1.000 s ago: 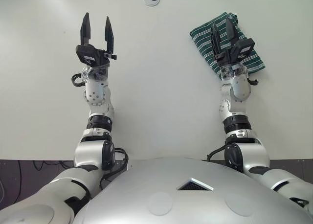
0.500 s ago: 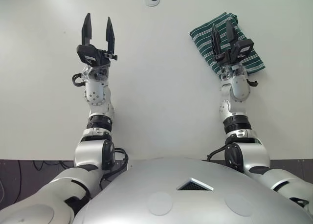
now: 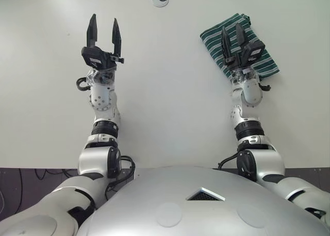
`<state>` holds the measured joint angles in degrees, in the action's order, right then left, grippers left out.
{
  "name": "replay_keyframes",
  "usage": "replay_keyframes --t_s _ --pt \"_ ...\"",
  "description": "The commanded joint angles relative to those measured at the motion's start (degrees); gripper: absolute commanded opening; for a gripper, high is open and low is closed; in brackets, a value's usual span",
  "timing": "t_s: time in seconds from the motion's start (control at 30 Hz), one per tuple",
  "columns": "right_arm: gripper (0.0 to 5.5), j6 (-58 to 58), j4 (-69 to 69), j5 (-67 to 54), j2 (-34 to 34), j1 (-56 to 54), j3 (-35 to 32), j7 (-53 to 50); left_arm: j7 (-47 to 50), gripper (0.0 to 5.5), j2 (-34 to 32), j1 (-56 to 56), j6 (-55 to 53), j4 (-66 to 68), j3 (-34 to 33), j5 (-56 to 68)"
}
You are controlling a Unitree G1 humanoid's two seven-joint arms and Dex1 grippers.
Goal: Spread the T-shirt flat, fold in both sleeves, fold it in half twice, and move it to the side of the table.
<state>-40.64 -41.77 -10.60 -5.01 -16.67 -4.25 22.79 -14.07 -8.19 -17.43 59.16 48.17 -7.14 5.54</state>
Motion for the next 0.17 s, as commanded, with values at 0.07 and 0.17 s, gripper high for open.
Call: replay_keyframes --t_s 0.07,0.17 --pt "2.02 0.65 -0.6 0.55 0.19 -0.78 0.04 0.06 0.07 2.48 0.97 0.82 0.21 1.77 0.14 -0.01" --pt "2.02 0.6 -0.59 0.57 0.19 -0.78 0.06 0.07 0.06 2.48 0.97 0.83 0.26 1.77 0.15 -0.01"
